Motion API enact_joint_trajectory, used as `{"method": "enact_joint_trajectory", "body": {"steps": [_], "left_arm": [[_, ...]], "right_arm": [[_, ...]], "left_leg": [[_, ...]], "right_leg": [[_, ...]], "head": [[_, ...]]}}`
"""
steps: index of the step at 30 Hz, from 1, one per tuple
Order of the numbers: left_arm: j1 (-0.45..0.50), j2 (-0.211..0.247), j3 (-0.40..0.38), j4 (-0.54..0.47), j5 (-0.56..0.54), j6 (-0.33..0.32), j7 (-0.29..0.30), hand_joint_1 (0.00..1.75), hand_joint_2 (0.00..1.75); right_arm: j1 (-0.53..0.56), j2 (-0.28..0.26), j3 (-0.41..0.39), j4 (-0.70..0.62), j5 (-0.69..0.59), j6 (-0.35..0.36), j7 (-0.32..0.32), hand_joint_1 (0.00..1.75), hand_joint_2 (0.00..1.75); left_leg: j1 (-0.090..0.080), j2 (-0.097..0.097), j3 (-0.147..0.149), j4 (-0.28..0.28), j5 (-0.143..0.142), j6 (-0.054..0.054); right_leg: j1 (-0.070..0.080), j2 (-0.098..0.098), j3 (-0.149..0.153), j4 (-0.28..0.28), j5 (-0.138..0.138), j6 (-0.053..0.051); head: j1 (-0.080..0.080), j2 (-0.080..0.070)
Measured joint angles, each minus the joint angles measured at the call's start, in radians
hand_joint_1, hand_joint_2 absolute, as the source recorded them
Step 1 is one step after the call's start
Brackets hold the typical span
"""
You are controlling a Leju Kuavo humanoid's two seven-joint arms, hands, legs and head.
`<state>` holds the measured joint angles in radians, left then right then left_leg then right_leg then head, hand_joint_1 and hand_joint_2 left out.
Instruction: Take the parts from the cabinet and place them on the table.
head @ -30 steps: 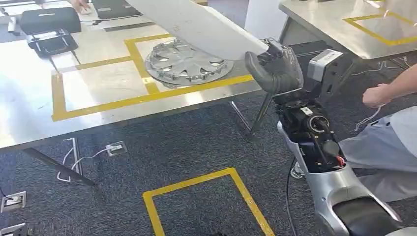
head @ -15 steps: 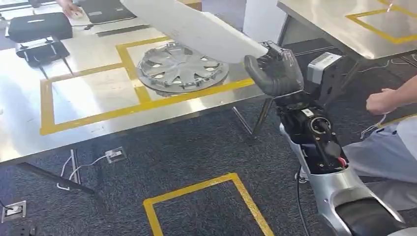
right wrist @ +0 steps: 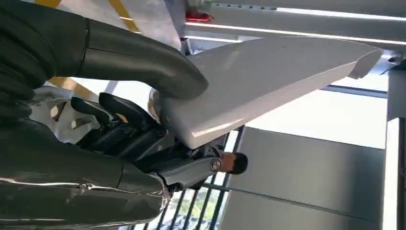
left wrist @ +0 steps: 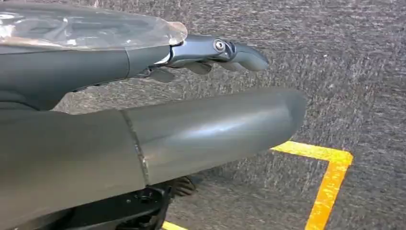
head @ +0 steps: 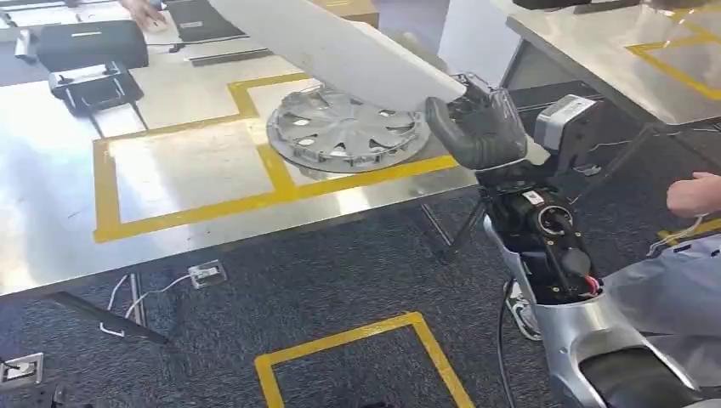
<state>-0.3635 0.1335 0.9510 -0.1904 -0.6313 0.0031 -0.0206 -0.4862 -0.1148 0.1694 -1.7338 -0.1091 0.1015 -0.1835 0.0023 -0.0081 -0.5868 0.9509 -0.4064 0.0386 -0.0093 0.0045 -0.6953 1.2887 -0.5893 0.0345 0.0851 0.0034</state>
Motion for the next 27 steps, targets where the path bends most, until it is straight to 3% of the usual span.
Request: {"method": "enact_joint_trajectory", "body": {"steps": [1, 3, 4, 5, 6, 8, 9, 10, 11, 13, 14, 15, 16, 17, 19, 20, 21, 25, 26, 27], "left_arm": [[0.001, 0.0, 0.0, 0.0, 0.0, 0.0, 0.0, 0.0, 0.0], [0.0, -0.001, 0.0, 0.0, 0.0, 0.0, 0.0, 0.0, 0.0], [0.0, -0.002, 0.0, 0.0, 0.0, 0.0, 0.0, 0.0, 0.0], [0.0, -0.008, 0.0, 0.0, 0.0, 0.0, 0.0, 0.0, 0.0], [-0.002, -0.004, 0.0, 0.0, 0.0, 0.0, 0.0, 0.0, 0.0], [0.001, -0.005, 0.0, 0.0, 0.0, 0.0, 0.0, 0.0, 0.0], [-0.001, -0.002, 0.0, 0.0, 0.0, 0.0, 0.0, 0.0, 0.0], [-0.002, -0.005, 0.0, 0.0, 0.0, 0.0, 0.0, 0.0, 0.0], [-0.006, 0.0, 0.0, 0.0, 0.0, 0.0, 0.0, 0.0, 0.0], [-0.006, 0.002, 0.0, 0.0, 0.0, 0.0, 0.0, 0.0, 0.0], [-0.002, 0.002, 0.0, 0.0, 0.0, 0.0, 0.0, 0.0, 0.0], [0.002, 0.002, 0.0, 0.0, 0.0, 0.0, 0.0, 0.0, 0.0], [0.005, 0.001, 0.0, 0.0, 0.0, 0.0, 0.0, 0.0, 0.0], [0.004, 0.001, 0.0, 0.0, 0.0, 0.0, 0.0, 0.0, 0.0], [0.003, 0.004, 0.0, 0.0, 0.0, 0.0, 0.0, 0.0, 0.0], [0.001, 0.002, 0.0, 0.0, 0.0, 0.0, 0.0, 0.0, 0.0], [-0.001, 0.005, 0.0, 0.0, 0.001, 0.0, 0.0, 0.0, 0.0], [0.0, 0.004, 0.0, 0.0, 0.001, 0.0, 0.0, 0.0, 0.0], [-0.001, 0.004, 0.0, 0.0, 0.001, 0.0, 0.0, 0.0, 0.0], [-0.002, 0.004, 0.0, 0.0, 0.0, 0.0, 0.0, 0.0, 0.0]], "right_arm": [[0.0, 0.0, 0.0, 0.002, 0.0, 0.001, 0.0, 1.75, 1.75], [-0.002, 0.0, 0.0, 0.002, 0.0, 0.002, -0.001, 1.75, 1.75], [-0.003, 0.0, 0.0, 0.002, 0.0, 0.002, -0.002, 1.75, 1.75], [-0.003, 0.0, 0.001, 0.003, 0.0, 0.002, -0.002, 1.75, 1.75], [-0.007, 0.0, 0.001, 0.003, 0.0, 0.002, -0.002, 1.75, 1.75], [-0.007, 0.0, 0.001, 0.003, 0.001, 0.002, -0.002, 1.75, 1.75], [-0.007, 0.0, 0.001, 0.003, 0.001, 0.002, -0.002, 1.75, 1.75], [-0.008, 0.0, 0.002, 0.002, 0.001, 0.003, -0.002, 1.75, 1.75], [-0.01, 0.0, 0.002, 0.002, 0.001, 0.003, -0.004, 1.75, 1.75], [-0.012, 0.0, 0.002, 0.003, 0.001, 0.003, -0.004, 1.75, 1.75], [-0.01, 0.0, 0.002, 0.004, 0.001, 0.003, -0.004, 1.75, 1.75], [-0.007, 0.0, 0.003, 0.005, 0.001, 0.003, -0.004, 1.75, 1.75], [-0.004, 0.0, 0.004, 0.005, 0.001, 0.003, -0.004, 1.75, 1.75], [-0.003, 0.0, 0.004, 0.006, 0.001, 0.003, -0.004, 1.75, 1.75], [-0.007, 0.0, 0.004, 0.008, 0.002, 0.005, -0.005, 1.75, 1.75], [-0.009, 0.0, 0.005, 0.009, 0.002, 0.005, -0.006, 1.75, 1.75], [-0.013, 0.0, 0.005, 0.01, 0.003, 0.006, -0.006, 1.75, 1.75], [-0.016, 0.0, 0.005, 0.01, 0.006, 0.006, -0.008, 1.75, 1.75], [-0.019, 0.0, 0.005, 0.011, 0.008, 0.01, -0.008, 1.75, 1.75], [-0.023, 0.0, 0.005, 0.011, 0.008, 0.011, -0.01, 1.75, 1.75]], "left_leg": [[-0.002, -0.001, 0.012, 0.0, -0.008, 0.0], [-0.008, -0.004, 0.042, -0.001, -0.026, 0.0], [-0.009, -0.004, 0.053, -0.002, -0.035, -0.001], [-0.014, -0.003, 0.053, -0.001, -0.041, -0.006], [-0.008, -0.006, 0.048, -0.001, -0.041, -0.009], [-0.007, -0.002, 0.046, -0.006, -0.043, -0.017], [-0.016, -0.001, 0.052, -0.008, -0.048, -0.024], [-0.01, 0.0, 0.05, 0.007, -0.056, -0.03], [-0.008, 0.001, 0.025, 0.054, -0.077, -0.035], [0.0, 0.001, -0.079, 0.227, -0.139, -0.047], [0.006, 0.001, -0.129, 0.299, -0.154, -0.052], [0.01, 0.002, -0.157, 0.325, -0.144, -0.056], [0.014, 0.002, -0.159, 0.302, -0.108, -0.06], [0.018, 0.003, -0.136, 0.229, -0.047, -0.063], [0.024, 0.008, -0.062, 0.037, 0.063, -0.069], [0.018, 0.007, -0.047, 0.022, 0.037, -0.072], [0.017, 0.004, -0.044, 0.009, 0.033, -0.059], [0.017, 0.003, -0.029, 0.009, 0.015, -0.028], [0.016, 0.002, -0.022, 0.009, 0.01, -0.021], [0.015, 0.002, -0.017, 0.009, 0.005, -0.016]], "right_leg": [[0.001, 0.0, 0.003, -0.036, 0.043, -0.005], [0.007, 0.001, 0.058, -0.207, 0.171, -0.022], [0.013, 0.002, 0.082, -0.293, 0.219, -0.034], [0.018, 0.001, 0.103, -0.298, 0.207, -0.044], [0.02, 0.0, 0.113, -0.323, 0.201, -0.044], [0.022, 0.001, 0.116, -0.337, 0.185, -0.047], [0.009, 0.002, 0.129, -0.352, 0.185, -0.048], [0.007, 0.002, 0.143, -0.364, 0.186, -0.047], [0.003, -0.001, 0.149, -0.367, 0.183, -0.052], [0.002, -0.002, 0.155, -0.367, 0.176, -0.054], [0.001, -0.002, 0.159, -0.367, 0.17, -0.054], [-0.001, -0.001, 0.165, -0.366, 0.165, -0.052], [-0.002, 0.0, 0.174, -0.366, 0.158, -0.049], [-0.005, 0.0, 0.185, -0.364, 0.148, -0.044], [-0.009, 0.0, 0.201, -0.355, 0.125, -0.03], [-0.003, 0.0, 0.2, -0.351, 0.118, -0.022], [-0.001, 0.002, 0.198, -0.347, 0.113, -0.017], [-0.009, -0.001, 0.204, -0.347, 0.093, 0.005], [-0.009, -0.002, 0.189, -0.301, 0.073, 0.007], [-0.009, -0.002, 0.149, -0.222, 0.043, 0.008]], "head": [[0.002, 0.0], [0.006, 0.0], [0.006, 0.0], [-0.006, 0.0], [-0.007, 0.0], [0.003, 0.0], [0.001, 0.0], [0.004, 0.0], [-0.002, 0.0], [-0.005, 0.0], [-0.005, 0.0], [-0.005, 0.0], [-0.005, 0.0], [-0.006, 0.0], [-0.007, 0.0], [-0.013, 0.0], [-0.018, 0.0], [-0.011, 0.0], [-0.007, 0.0], [-0.003, 0.0]]}}
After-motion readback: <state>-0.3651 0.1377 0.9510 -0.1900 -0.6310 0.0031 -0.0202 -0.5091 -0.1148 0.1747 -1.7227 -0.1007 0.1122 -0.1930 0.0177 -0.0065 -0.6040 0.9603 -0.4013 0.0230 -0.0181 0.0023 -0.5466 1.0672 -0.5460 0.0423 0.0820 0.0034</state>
